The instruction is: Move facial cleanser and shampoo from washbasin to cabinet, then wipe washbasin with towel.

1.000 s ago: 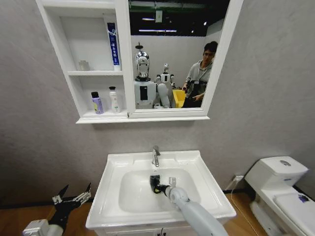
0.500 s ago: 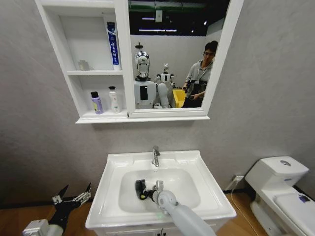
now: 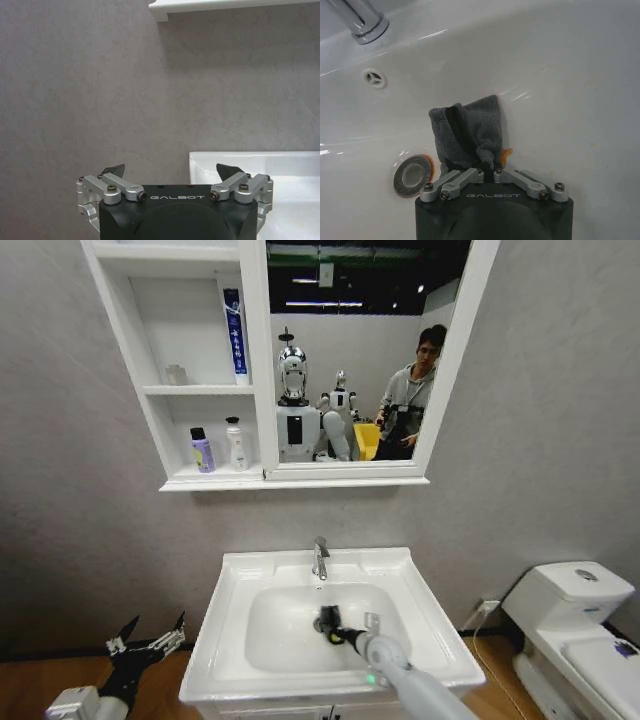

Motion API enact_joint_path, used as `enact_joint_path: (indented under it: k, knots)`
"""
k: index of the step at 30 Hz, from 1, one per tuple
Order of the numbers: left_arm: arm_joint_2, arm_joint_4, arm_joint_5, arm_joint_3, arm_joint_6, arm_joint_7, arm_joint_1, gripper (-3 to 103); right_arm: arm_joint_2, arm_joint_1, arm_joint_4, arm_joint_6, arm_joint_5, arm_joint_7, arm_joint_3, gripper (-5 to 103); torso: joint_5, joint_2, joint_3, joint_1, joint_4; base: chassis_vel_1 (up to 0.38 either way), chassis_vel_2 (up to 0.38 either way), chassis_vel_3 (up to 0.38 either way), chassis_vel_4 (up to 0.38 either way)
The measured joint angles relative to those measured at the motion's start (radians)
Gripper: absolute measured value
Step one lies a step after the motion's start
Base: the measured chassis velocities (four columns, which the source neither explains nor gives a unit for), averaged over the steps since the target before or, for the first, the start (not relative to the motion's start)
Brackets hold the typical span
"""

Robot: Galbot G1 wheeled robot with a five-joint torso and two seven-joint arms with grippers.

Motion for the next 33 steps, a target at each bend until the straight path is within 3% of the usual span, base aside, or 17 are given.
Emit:
enact_joint_path:
  k: [8, 18, 26, 30, 33]
  knots:
    - [0.000, 0.000, 0.000, 0.000, 0.000, 0.000, 0.000, 100, -0.022, -0.002, 0.020, -0.002, 0.016, 0.003, 0.006, 3, -0.0017, 0.000, 0.000, 0.000, -0.0021, 0.000, 0.000, 0.000, 0.000]
    - [0.000, 0.000, 0.000, 0.000, 0.000, 0.000, 0.000, 100, 0.156, 0.058, -0.001, -0.006, 0.009, 0.035, -0.160, 3, -0.0007, -0.001, 0.001, 0.001, -0.0010, 0.000, 0.000, 0.000, 0.000]
    - [0.000, 0.000, 0.000, 0.000, 0.000, 0.000, 0.000, 100, 0.228, 0.078, -0.017, 0.001, -0.001, 0.012, -0.221, 3, -0.0005, -0.001, 0.001, 0.000, -0.0011, 0.000, 0.000, 0.000, 0.000]
    - [0.000, 0.000, 0.000, 0.000, 0.000, 0.000, 0.000, 100, 0.232, 0.082, -0.023, 0.004, -0.003, 0.012, -0.226, 3, -0.0005, 0.000, 0.000, 0.000, -0.0010, 0.000, 0.000, 0.000, 0.000]
    - [0.000, 0.000, 0.000, 0.000, 0.000, 0.000, 0.000, 100, 0.181, 0.071, -0.014, -0.004, -0.004, 0.027, -0.194, 3, -0.0002, 0.000, 0.000, 0.000, -0.0003, 0.000, 0.000, 0.000, 0.000]
